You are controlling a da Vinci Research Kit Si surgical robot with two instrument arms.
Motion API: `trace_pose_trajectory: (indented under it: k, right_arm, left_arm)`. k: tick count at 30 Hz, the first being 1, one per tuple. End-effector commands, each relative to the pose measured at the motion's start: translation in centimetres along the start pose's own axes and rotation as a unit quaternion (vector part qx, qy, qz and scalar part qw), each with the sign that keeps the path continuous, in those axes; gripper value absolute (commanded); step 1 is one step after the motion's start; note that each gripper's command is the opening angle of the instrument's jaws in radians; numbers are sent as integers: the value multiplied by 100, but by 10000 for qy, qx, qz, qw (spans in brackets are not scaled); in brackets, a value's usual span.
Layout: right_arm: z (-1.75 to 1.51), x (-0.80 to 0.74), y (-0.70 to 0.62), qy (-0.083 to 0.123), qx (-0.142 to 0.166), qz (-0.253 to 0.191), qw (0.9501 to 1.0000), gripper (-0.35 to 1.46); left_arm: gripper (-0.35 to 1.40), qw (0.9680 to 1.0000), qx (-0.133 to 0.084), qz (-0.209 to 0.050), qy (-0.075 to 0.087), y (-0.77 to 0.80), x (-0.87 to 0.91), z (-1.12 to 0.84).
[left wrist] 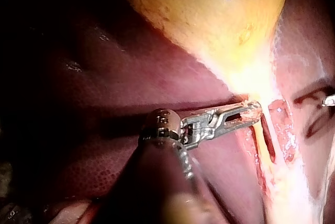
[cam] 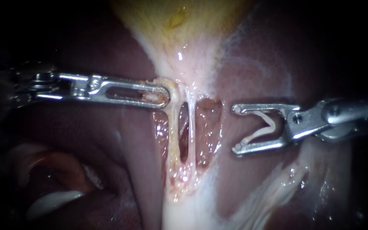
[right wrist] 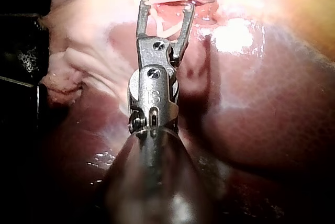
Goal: Clipping first clip left tube
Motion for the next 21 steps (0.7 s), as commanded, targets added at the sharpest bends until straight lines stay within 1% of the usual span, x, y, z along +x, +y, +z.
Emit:
trace_pose_trajectory:
  k: [1, 5, 10, 12, 15, 18, 21]
  right_arm:
    - [0, 0, 0, -3, -1, 1, 10000, 49]
    - [0, 0, 0, 1, 13, 1, 10000, 49]
    - [1, 0, 0, 1, 12, 2, 10000, 49]
    - [1, 1, 0, 1, 11, 3, 10000, 49]
    - [2, 1, 0, 1, 9, 3, 10000, 49]
    - [5, 2, 1, 0, 2, 4, 10000, 49]
    - [12, 1, 0, -4, -10, -6, 10000, 49]
  left_arm:
    - [-35, 10000, 5, -5, 4, -2, -1, -2]
    - [-35, 10000, 24, -37, 22, -14, -6, -15]
    - [-35, 9999, 48, -91, 66, -41, -12, -34]
    - [-35, 9999, 52, -136, 52, -52, -13, -41]
    - [-35, 9999, 68, -120, 30, -62, -13, -47]
    - [-35, 9999, 56, -121, 22, -63, -13, -47]
    - [-35, 9999, 63, -116, 27, -59, -13, -47]
